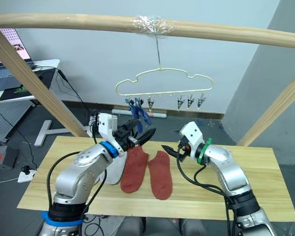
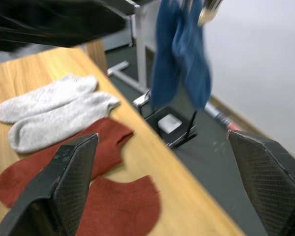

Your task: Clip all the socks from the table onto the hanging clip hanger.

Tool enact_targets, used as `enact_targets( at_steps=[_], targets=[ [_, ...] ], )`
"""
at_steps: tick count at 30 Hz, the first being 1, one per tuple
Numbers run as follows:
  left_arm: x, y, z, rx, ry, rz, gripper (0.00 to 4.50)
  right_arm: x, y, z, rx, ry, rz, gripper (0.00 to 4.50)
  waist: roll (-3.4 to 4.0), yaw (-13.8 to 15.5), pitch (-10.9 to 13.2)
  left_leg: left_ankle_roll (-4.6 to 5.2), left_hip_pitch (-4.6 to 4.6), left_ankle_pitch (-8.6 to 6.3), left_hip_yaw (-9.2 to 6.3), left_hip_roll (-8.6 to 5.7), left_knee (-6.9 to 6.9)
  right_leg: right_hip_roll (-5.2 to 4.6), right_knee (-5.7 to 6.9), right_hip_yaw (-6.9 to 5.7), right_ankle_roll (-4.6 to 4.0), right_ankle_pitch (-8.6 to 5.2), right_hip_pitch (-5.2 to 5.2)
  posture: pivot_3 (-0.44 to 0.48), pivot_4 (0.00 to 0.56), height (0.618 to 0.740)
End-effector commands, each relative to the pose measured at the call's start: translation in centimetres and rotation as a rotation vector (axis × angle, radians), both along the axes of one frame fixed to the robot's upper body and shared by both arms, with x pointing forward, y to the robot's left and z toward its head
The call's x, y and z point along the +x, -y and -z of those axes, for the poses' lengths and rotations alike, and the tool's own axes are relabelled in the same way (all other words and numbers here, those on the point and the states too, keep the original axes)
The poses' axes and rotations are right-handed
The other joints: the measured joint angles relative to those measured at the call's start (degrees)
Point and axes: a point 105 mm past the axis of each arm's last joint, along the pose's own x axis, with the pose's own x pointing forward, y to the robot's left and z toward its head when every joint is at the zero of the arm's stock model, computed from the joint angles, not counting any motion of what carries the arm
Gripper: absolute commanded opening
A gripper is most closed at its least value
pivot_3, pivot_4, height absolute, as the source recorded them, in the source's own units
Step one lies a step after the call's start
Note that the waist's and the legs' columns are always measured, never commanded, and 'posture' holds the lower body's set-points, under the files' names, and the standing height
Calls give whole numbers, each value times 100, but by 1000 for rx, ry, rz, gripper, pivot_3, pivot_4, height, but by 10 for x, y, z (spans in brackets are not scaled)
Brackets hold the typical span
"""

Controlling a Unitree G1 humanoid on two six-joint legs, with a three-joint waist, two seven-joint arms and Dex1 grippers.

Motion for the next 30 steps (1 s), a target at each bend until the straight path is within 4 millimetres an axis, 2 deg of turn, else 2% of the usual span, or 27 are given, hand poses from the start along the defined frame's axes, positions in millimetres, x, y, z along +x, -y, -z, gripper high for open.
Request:
enact_targets(
  at_steps=[1, 2, 8, 16, 30],
  targets=[
    [10, 9, -2, 32, 100, -56, 2984, -9, 3, -27, 26, 75, -23, 4500, 0, -6, 0, 0, 0, 0, 1, 0, 0, 0, 0, 1, 0, 0, 1, 119, 167, 740],
    [14, 11, -2, 33, 111, -72, 2673, -10, 3, -31, 31, 81, -21, 4500, 0, -6, 0, 0, 0, 0, 2, 0, 0, 0, -1, 3, 0, 0, 2, 113, 166, 740],
    [26, 15, 0, 32, 163, -172, 2673, -13, 7, -48, 47, 114, -3, 4500, 0, -3, 0, 1, -3, -1, 0, -1, 1, 0, -2, 2, 0, 1, 1, 88, 160, 740],
    [37, 19, 0, 20, 169, -193, 2673, -13, 9, -64, 75, 140, 18, 4500, -1, -10, 0, 1, -4, 0, -1, -2, 3, 0, 0, 0, 1, 1, 2, 73, 155, 740],
    [55, 32, -17, -15, 226, -174, 2673, -9, 12, -72, 74, 155, 31, 4500, 0, -10, -1, 1, -5, 0, -1, -2, 4, 0, 2, -3, 1, 2, 2, 63, 139, 740]
  ],
)
